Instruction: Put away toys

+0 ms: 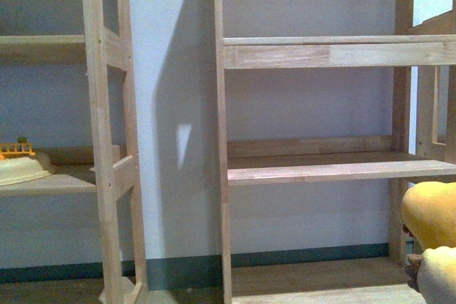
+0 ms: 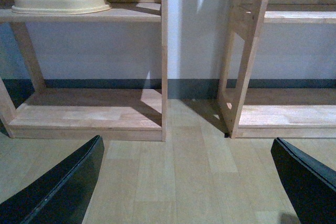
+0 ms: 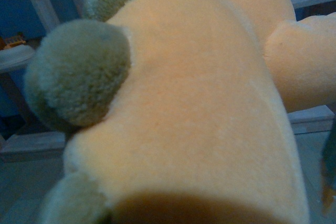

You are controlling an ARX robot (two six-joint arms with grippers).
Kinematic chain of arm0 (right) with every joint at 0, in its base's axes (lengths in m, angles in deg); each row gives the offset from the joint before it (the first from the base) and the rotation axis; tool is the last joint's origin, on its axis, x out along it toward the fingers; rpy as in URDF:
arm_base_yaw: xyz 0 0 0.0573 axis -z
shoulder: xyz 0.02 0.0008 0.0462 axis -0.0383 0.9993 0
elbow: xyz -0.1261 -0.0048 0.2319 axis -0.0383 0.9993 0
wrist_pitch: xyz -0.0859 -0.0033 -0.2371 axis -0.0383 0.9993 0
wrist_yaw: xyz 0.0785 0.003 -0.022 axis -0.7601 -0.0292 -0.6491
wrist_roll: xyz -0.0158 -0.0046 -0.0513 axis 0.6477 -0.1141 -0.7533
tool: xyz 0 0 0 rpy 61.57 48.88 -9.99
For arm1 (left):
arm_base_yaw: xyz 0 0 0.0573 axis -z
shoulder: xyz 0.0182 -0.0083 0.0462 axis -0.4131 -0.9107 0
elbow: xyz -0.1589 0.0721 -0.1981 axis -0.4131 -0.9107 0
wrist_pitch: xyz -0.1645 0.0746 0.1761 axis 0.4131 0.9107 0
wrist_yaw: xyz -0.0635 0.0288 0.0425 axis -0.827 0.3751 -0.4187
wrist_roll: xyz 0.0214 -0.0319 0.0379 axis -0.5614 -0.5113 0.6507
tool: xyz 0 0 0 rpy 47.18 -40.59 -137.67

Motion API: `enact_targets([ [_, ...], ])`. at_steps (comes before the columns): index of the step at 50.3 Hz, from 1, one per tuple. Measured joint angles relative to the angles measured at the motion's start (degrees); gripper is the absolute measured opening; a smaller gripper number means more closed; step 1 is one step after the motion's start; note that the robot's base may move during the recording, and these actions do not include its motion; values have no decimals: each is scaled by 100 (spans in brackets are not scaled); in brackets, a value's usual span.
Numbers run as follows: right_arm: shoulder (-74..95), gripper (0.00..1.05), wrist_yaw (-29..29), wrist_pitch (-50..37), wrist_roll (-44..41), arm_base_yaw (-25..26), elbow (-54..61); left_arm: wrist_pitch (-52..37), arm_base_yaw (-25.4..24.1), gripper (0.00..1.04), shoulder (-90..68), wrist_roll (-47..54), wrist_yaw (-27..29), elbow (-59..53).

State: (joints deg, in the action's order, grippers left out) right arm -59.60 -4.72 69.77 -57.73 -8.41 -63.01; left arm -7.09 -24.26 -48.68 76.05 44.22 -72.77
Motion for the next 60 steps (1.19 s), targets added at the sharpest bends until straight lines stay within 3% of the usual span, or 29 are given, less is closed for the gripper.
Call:
enact_targets([
  [60,4,21,0,0,0,-2,0,0,-13,99,4,0,4,0],
])
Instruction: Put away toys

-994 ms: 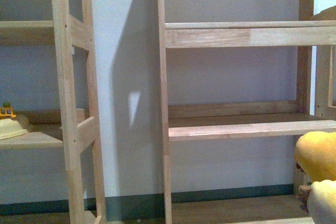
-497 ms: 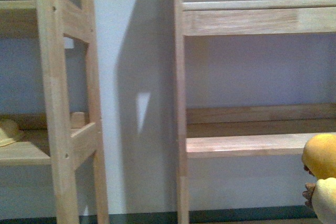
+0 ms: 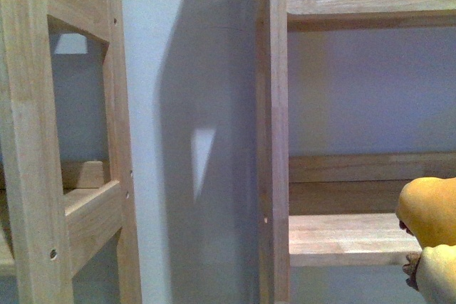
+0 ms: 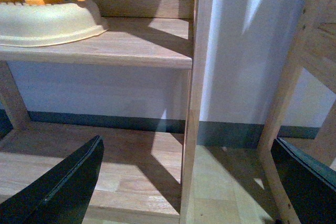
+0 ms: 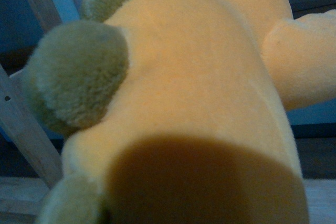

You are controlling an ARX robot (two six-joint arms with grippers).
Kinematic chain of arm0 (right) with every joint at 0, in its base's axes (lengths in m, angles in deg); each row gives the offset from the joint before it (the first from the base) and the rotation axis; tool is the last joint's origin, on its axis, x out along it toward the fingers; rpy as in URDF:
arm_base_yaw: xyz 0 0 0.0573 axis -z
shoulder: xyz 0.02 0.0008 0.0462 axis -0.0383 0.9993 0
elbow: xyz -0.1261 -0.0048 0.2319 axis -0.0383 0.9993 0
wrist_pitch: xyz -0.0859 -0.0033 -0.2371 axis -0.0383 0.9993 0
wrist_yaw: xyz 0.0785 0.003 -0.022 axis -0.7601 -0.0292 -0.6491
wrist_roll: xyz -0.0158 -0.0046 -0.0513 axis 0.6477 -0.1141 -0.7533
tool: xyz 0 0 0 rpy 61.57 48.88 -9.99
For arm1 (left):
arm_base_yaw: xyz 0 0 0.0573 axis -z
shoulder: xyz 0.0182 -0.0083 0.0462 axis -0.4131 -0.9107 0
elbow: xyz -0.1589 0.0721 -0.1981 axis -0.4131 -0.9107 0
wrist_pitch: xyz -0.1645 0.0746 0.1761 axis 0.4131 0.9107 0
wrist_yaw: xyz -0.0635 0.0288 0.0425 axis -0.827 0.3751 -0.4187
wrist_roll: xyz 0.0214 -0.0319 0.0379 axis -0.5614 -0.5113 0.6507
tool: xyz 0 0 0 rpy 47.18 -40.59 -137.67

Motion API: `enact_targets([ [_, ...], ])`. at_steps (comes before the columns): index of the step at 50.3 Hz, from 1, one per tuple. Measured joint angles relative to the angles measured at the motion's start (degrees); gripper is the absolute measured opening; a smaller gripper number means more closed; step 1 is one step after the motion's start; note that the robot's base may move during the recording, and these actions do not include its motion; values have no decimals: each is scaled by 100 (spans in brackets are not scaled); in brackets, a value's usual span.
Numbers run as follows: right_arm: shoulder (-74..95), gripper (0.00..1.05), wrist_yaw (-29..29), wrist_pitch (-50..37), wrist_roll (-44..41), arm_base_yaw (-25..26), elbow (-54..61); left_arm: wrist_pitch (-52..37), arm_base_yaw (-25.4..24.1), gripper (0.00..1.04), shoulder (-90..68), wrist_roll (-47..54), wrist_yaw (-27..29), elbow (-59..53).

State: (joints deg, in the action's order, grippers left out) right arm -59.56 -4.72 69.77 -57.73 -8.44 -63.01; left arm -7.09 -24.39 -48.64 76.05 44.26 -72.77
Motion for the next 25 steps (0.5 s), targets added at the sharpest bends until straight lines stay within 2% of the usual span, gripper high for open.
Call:
enact_targets([
  [25,4,21,-4,0,0,0,0,0,0,99,-4,0,-2,0],
])
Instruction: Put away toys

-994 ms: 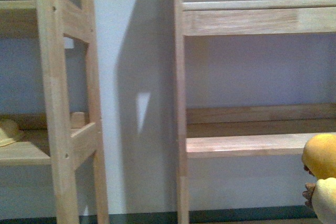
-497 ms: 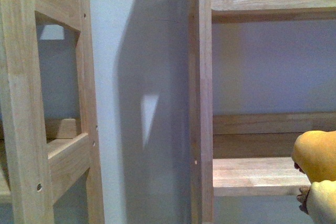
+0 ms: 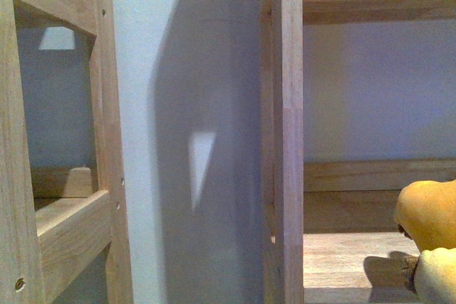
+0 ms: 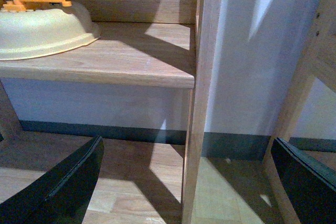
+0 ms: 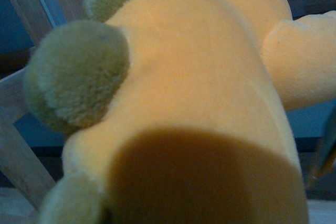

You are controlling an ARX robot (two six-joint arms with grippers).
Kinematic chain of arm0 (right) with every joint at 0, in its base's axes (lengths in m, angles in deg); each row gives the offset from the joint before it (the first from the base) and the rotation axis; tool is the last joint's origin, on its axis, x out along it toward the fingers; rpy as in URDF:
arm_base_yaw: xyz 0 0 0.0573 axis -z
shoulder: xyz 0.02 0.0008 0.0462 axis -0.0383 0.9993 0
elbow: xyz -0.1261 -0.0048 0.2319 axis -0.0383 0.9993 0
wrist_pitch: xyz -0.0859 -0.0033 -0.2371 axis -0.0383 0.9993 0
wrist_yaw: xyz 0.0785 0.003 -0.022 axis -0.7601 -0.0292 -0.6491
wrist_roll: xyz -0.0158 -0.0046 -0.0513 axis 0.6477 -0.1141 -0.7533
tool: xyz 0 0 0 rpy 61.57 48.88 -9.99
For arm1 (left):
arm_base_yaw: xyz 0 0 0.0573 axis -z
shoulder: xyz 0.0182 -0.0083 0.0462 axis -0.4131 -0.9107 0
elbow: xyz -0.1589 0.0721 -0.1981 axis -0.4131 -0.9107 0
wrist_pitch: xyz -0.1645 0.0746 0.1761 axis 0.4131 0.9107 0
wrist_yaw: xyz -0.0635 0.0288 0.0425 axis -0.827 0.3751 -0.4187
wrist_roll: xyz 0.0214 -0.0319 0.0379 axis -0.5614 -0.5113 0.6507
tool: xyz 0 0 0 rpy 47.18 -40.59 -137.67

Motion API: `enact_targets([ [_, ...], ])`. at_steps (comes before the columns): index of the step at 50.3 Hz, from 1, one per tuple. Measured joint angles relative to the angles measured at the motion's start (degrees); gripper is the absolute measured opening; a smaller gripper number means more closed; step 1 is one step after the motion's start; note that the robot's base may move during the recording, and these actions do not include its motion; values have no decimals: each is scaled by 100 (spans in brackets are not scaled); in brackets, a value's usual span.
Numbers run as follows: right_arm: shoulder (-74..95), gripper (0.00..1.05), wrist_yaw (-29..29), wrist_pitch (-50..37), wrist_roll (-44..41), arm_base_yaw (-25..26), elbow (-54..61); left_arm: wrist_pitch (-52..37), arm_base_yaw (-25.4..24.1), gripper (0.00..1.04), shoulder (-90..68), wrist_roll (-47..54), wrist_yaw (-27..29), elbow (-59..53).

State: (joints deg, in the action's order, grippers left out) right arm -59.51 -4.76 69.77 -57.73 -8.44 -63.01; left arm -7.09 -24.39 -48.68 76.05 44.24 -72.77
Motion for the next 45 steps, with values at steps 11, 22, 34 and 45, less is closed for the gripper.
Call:
enact_targets([
  [11,656,21,553,-133,-903,490,-570,0,0,99,0,0,0,0],
  [22,1554,21,205,-603,-1272,750,-2214,0,0,99,0,0,0,0],
  [34,2500,21,-7,-664,-1582,660,-3585,0,0,99,0,0,0,0],
  [45,3499,21,-584,-509,-1648,1202,-5480,0,0,99,0,0,0,0],
])
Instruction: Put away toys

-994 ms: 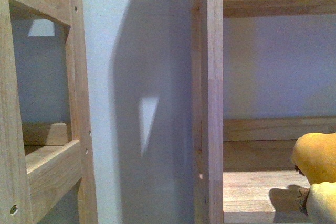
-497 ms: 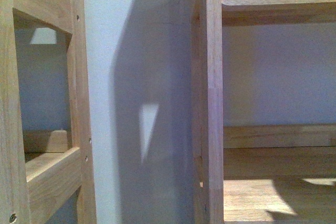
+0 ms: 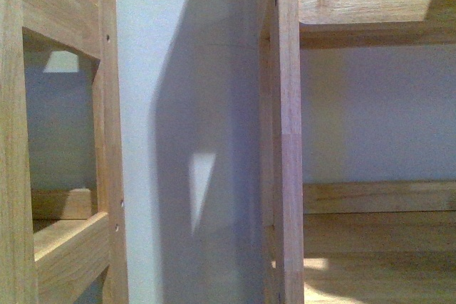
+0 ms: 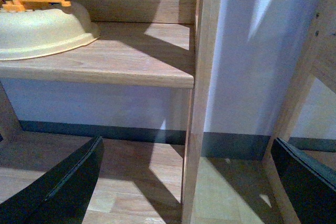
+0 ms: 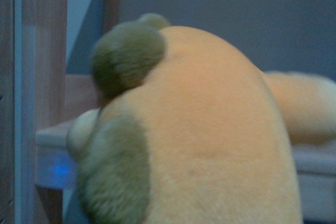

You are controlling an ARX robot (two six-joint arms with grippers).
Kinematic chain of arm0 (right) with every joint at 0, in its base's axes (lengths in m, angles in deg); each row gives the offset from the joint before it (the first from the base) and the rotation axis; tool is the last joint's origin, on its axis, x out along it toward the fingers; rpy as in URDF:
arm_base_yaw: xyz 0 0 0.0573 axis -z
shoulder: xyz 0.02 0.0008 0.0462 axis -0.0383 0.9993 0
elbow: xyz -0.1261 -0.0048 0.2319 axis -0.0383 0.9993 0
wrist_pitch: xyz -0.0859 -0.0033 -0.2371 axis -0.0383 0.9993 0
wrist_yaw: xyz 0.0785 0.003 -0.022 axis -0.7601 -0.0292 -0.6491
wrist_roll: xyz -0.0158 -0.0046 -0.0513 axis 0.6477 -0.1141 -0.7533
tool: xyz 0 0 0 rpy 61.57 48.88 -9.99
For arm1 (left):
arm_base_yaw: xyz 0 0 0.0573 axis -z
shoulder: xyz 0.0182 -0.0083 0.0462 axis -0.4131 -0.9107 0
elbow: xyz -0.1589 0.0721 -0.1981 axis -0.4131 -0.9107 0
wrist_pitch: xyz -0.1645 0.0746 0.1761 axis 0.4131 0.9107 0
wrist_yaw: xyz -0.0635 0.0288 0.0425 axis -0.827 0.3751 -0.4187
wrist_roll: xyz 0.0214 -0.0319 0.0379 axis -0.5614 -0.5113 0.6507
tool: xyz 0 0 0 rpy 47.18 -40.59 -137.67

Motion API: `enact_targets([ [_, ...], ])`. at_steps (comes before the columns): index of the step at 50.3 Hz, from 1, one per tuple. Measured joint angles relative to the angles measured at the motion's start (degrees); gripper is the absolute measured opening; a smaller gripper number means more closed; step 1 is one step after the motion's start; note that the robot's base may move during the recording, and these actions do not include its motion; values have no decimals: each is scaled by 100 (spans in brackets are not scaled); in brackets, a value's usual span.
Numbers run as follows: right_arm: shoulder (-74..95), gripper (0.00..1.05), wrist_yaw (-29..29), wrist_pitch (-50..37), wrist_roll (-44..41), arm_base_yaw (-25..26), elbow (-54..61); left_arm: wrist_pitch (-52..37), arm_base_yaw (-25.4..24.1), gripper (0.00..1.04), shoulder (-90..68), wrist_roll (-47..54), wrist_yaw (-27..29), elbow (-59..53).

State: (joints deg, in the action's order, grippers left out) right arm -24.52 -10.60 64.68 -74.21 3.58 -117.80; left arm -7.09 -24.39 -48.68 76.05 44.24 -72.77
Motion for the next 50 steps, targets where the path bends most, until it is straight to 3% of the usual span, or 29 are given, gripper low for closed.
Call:
enact_targets([
  [20,876,21,-448,673,-350,271,-2037,0,0,99,0,0,0,0],
  [36,1965,21,-363,957,-345,350,-3423,0,0,99,0,0,0,0],
  [50,3213,21,-85,1237,138,271,-4627,0,0,99,0,0,0,0],
])
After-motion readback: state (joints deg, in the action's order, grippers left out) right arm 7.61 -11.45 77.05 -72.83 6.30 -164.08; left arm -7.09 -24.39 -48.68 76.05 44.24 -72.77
